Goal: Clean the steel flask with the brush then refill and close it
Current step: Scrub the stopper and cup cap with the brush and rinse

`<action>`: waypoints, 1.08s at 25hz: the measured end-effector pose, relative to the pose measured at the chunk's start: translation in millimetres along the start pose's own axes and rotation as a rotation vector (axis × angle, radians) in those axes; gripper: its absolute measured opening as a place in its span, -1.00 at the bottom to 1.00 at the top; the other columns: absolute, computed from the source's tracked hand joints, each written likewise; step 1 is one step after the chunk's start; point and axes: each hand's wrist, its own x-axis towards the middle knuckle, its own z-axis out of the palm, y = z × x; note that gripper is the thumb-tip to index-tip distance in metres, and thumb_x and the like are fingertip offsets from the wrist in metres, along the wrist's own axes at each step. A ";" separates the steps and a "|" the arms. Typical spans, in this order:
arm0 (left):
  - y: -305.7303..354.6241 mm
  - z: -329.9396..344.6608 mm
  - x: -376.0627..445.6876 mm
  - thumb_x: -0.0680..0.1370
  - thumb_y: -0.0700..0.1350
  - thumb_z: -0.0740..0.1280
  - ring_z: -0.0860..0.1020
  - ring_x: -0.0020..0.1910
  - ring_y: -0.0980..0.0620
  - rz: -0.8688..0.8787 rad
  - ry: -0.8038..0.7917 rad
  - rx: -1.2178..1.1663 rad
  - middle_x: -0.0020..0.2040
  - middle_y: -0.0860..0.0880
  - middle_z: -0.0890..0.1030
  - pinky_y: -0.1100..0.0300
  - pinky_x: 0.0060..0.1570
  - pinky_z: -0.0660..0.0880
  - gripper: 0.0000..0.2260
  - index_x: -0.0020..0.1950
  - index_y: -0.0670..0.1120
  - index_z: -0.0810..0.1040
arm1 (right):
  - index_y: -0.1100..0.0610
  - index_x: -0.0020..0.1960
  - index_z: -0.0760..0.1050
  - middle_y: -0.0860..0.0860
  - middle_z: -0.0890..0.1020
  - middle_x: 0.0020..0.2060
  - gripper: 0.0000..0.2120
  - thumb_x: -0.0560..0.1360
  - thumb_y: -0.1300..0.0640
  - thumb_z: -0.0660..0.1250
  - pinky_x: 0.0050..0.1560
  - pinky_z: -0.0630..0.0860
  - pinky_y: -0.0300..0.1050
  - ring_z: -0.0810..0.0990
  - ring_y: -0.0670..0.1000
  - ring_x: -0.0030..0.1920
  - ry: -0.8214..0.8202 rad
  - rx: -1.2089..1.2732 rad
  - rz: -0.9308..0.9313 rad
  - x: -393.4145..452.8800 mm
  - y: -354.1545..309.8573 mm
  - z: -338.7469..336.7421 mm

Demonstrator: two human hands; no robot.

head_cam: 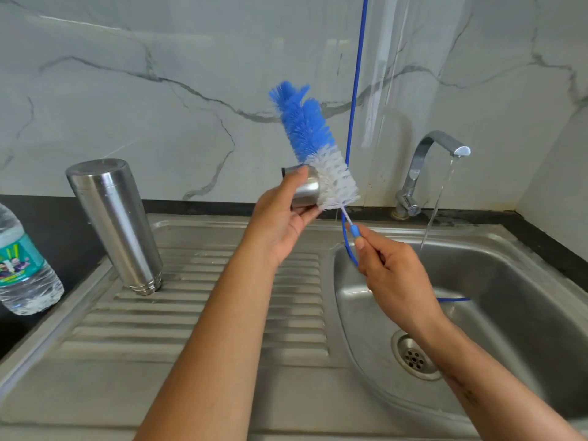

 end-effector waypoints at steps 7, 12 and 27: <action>-7.5 -2.4 0.9 0.63 -0.17 0.35 0.71 0.04 -0.08 -0.027 -0.063 -0.019 0.00 -0.18 0.72 0.01 0.08 0.67 -0.89 0.09 -0.19 0.59 | -0.22 0.17 0.59 -0.06 0.32 -0.44 -0.72 0.70 0.11 0.21 -0.42 0.26 -0.25 0.24 -0.11 -0.45 0.024 0.019 0.002 0.0 -2.6 -3.8; 0.5 -14.7 10.5 0.59 -0.14 0.42 0.71 -0.01 -0.05 0.086 0.087 -0.152 0.06 -0.20 0.68 0.01 0.09 0.66 -0.85 0.10 -0.19 0.58 | 0.10 0.19 0.65 -0.13 0.31 -0.49 -0.75 0.70 0.12 0.20 -0.41 0.24 -0.35 0.25 -0.13 -0.47 -0.169 -0.003 0.023 -0.3 -2.1 -3.6; 16.8 -34.5 -0.1 0.41 -0.01 0.57 0.70 0.10 -0.02 0.140 0.116 0.602 0.09 -0.09 0.72 0.05 0.13 0.64 -0.65 0.14 -0.09 0.64 | -0.08 0.22 0.61 -0.17 0.31 -0.51 -0.76 0.70 0.12 0.21 -0.38 0.26 -0.32 0.26 -0.15 -0.45 -0.018 0.188 0.066 10.1 7.9 -19.8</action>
